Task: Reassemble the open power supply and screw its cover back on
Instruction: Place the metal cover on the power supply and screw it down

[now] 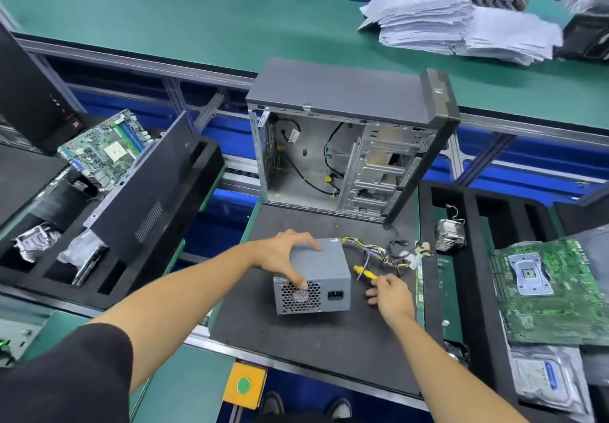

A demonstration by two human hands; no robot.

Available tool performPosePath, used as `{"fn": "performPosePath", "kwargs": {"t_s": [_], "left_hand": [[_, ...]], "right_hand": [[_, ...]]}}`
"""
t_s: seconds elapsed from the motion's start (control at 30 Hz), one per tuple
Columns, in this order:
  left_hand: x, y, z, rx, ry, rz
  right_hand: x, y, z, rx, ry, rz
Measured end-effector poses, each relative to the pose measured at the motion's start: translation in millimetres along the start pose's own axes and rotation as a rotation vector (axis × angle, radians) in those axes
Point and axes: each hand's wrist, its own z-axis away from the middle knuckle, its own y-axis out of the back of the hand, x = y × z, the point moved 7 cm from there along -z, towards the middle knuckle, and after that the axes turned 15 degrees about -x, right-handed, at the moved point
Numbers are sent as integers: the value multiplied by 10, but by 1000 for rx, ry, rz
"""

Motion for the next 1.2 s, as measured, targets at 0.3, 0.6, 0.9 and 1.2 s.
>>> {"fn": "performPosePath", "kwargs": {"t_s": [0.3, 0.6, 0.9, 1.2], "left_hand": [[48, 142, -43, -105, 22, 229], [109, 195, -11, -172, 82, 242], [279, 297, -30, -147, 60, -13], [157, 106, -59, 68, 6, -216]], "right_hand": [[42, -19, 11, -48, 23, 47], [31, -91, 20, -118, -13, -36], [-26, -129, 136, -45, 8, -353], [-170, -322, 174, 53, -14, 304]]}}
